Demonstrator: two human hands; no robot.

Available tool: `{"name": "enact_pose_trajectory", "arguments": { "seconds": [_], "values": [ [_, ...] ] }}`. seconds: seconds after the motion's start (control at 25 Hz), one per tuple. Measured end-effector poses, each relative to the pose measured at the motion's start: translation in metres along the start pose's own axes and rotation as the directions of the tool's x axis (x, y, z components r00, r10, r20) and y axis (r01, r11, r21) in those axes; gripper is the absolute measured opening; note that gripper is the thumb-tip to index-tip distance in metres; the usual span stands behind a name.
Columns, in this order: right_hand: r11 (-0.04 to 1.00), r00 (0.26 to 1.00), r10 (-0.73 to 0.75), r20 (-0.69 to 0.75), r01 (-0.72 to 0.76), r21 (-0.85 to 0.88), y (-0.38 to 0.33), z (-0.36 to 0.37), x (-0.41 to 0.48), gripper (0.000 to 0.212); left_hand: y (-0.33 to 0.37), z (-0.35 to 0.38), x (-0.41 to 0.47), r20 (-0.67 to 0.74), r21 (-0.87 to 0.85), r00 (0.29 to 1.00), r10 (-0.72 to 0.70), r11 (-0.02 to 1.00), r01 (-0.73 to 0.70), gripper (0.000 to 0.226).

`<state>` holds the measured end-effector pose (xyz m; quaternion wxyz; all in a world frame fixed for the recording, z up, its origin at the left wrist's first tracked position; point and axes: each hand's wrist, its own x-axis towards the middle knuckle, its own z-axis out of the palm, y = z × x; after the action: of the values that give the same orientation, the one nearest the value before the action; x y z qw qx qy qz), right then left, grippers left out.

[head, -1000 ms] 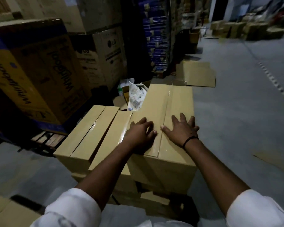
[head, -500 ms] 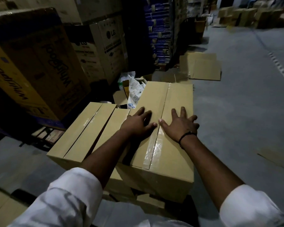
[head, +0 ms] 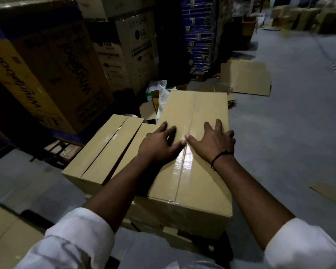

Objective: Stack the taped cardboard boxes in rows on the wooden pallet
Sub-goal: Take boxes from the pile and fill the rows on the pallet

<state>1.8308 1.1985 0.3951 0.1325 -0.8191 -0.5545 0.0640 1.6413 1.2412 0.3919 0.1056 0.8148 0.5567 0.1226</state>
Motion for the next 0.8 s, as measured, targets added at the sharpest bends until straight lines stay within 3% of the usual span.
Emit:
{"name": "enact_pose_trajectory", "arguments": {
  "seconds": [0.2,0.36,0.56,0.8],
  "values": [
    [0.982,0.981,-0.185,-0.057,0.187,0.029,-0.070,0.007,-0.018,0.095,-0.049,-0.039,-0.048,-0.191,-0.025,0.972,-0.139,0.990,0.137,0.092],
    [0.928,0.930,-0.366,-0.036,0.367,0.068,-0.153,0.023,-0.056,0.093,-0.106,-0.072,-0.115,-0.289,-0.020,0.896,-0.338,0.937,0.348,0.093],
    [0.791,0.800,-0.600,-0.003,0.594,0.146,-0.261,0.051,-0.138,0.091,-0.182,-0.104,-0.235,-0.427,-0.028,0.735,-0.527,0.820,0.572,0.093],
    [0.598,0.594,-0.800,0.092,0.771,0.220,-0.365,0.094,-0.267,0.091,-0.253,-0.120,-0.393,-0.479,-0.072,0.511,-0.714,0.611,0.788,0.094]
  ]
}}
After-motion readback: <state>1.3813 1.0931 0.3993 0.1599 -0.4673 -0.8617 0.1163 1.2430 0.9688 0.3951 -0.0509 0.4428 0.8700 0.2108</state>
